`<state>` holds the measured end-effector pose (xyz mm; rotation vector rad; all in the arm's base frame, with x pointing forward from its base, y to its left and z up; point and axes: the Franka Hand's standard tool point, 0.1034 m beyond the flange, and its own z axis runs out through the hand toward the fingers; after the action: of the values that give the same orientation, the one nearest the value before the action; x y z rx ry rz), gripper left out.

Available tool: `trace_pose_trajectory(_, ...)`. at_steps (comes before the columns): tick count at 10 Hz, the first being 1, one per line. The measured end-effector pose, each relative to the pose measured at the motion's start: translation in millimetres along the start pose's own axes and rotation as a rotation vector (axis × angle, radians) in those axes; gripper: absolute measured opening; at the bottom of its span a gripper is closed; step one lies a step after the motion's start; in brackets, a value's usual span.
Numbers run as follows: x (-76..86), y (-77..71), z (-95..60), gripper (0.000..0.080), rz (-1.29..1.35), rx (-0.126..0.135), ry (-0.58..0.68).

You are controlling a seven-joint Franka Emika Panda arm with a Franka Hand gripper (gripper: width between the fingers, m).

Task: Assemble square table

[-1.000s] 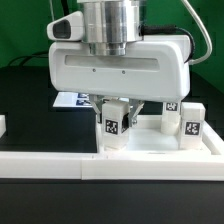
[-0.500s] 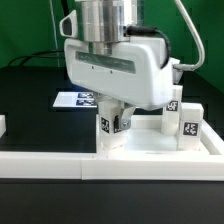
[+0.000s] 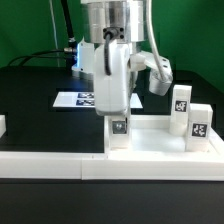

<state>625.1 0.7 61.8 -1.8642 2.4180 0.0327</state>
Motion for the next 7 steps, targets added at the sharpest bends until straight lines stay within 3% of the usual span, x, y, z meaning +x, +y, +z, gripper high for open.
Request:
trace_pose_trajectory(2, 0.1, 0.2, 0.3, 0.0318, -0.038, -0.001, 0.000)
trace_pose_trajectory(3, -2.3, 0.4, 0.7, 0.0534, -0.090, 0.009, 0.004)
trace_pose_trajectory(4, -7.3, 4.4, 2.9, 0.0534, -0.215, 0.023, 0.010)
trace_pose_trajectory(5, -7.2, 6.7, 3.0, 0.0613, -0.430, 0.023, 0.014)
trace_pose_trajectory(6, -8.6, 6.2, 1.2, 0.0642, -0.600, 0.024, 0.015)
trace_pose_trajectory(7, -7.6, 6.6, 2.4, 0.0648, -0.608, 0.022, 0.016)
